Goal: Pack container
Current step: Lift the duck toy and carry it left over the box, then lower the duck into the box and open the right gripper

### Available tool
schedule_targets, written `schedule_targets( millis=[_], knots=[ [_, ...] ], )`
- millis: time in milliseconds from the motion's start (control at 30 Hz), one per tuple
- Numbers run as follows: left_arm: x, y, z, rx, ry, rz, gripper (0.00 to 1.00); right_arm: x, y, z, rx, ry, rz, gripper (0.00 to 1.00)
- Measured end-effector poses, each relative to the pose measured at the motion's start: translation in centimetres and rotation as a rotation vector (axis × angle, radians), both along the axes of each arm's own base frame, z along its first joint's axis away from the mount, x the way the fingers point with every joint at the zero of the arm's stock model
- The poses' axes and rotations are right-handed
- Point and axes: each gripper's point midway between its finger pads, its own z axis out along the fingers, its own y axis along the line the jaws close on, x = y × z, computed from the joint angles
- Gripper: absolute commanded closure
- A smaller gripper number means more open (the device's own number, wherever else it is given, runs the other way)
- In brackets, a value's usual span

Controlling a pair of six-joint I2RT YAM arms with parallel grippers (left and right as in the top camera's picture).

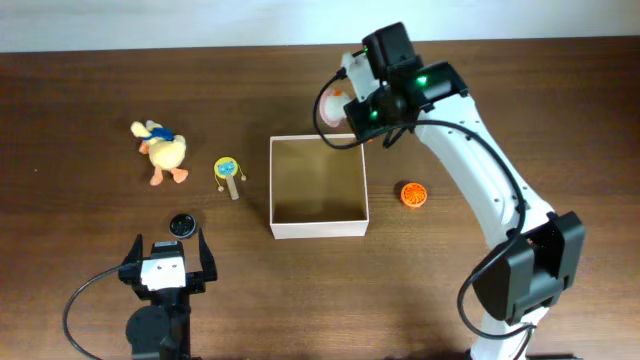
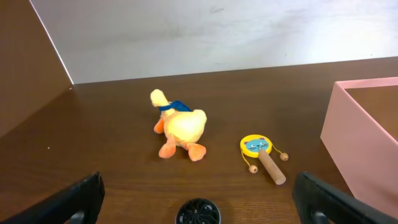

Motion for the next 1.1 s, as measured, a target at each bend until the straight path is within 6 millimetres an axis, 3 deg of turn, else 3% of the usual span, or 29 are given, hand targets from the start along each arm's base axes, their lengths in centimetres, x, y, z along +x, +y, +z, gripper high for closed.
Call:
schedule_targets(
  millis=[633,900,1100],
  knots=[
    [0.0,0.0,0.0,0.000,0.000,0.000,0.01,-9.0,5.9,-1.9,-0.110,0.158,0.349,0.96],
    [0.0,0.0,0.0,0.000,0.000,0.000,0.01,-10.4,6.2,-2.7,-0.130,0.180,0.439,0.96],
    [0.0,0.0,0.0,0.000,0.000,0.000,0.01,-11.2,5.7,-5.9,-0.159,0.214,0.488,0.96]
  ],
)
